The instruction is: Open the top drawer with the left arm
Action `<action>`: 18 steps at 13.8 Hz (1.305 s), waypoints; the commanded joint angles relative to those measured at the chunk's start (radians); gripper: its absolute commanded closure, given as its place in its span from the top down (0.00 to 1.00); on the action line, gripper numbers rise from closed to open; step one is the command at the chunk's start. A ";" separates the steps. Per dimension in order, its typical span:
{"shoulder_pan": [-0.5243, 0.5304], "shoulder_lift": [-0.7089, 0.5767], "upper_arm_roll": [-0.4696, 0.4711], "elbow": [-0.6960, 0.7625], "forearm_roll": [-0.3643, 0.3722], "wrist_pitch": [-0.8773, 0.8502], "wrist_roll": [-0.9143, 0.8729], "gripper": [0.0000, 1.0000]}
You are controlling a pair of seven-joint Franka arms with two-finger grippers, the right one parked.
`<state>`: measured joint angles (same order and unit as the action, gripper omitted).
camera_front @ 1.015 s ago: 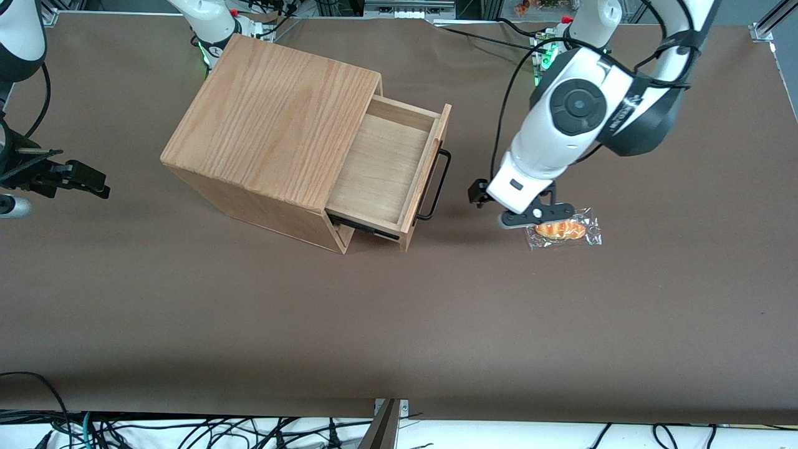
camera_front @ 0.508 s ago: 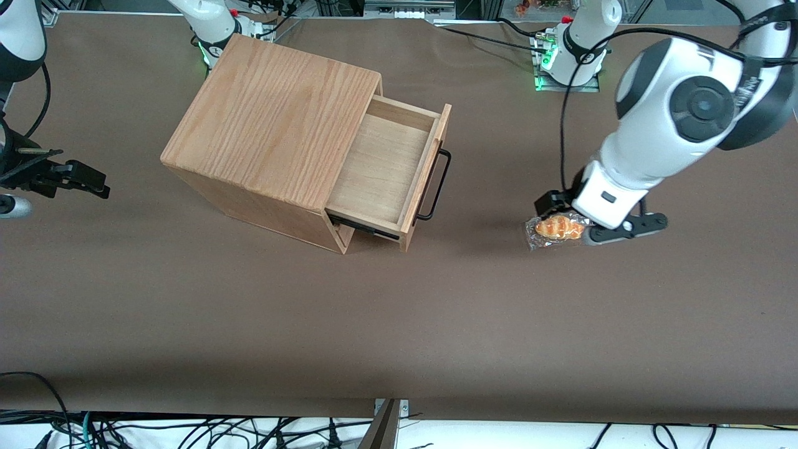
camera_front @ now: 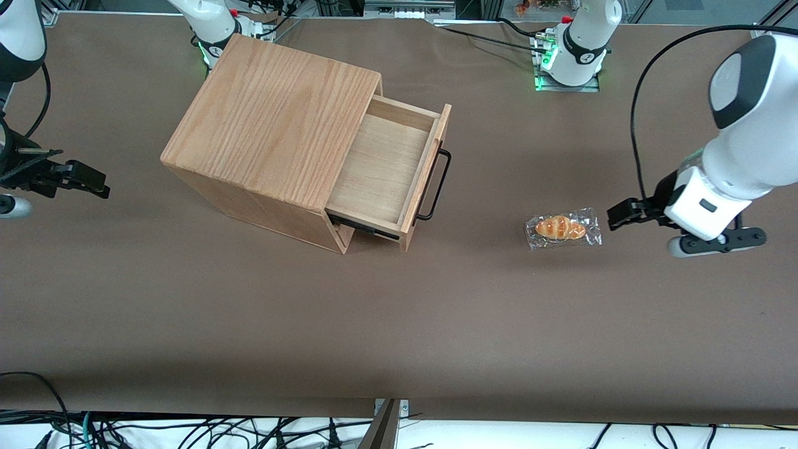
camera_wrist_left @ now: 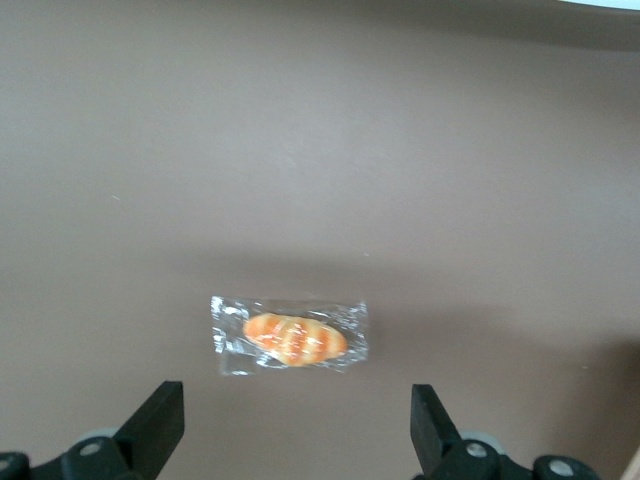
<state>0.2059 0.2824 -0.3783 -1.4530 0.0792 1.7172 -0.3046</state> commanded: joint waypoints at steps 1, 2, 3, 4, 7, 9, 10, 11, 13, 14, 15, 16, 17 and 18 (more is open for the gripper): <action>-0.186 -0.051 0.230 -0.015 0.010 -0.019 0.091 1.00; -0.259 -0.054 0.322 -0.023 -0.002 -0.019 0.117 1.00; -0.278 -0.052 0.367 -0.024 -0.043 -0.018 0.148 1.00; -0.276 -0.052 0.377 -0.030 -0.056 -0.016 0.182 1.00; -0.280 -0.057 0.426 -0.043 -0.061 -0.007 0.272 1.00; -0.281 -0.081 0.427 -0.087 -0.061 -0.004 0.272 1.00; -0.278 -0.091 0.427 -0.096 -0.061 -0.005 0.274 1.00; -0.276 -0.097 0.440 -0.095 -0.061 -0.011 0.280 1.00; -0.276 -0.104 0.473 -0.095 -0.062 -0.010 0.356 1.00; -0.276 -0.101 0.490 -0.095 -0.064 -0.005 0.384 1.00; -0.278 -0.100 0.492 -0.098 -0.064 -0.004 0.387 1.00; -0.276 -0.098 0.493 -0.101 -0.064 -0.005 0.387 1.00; -0.276 -0.100 0.493 -0.107 -0.064 -0.005 0.390 1.00; -0.275 -0.100 0.493 -0.109 -0.065 -0.005 0.392 1.00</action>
<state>-0.0620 0.2076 0.1079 -1.5275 0.0358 1.7056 0.0592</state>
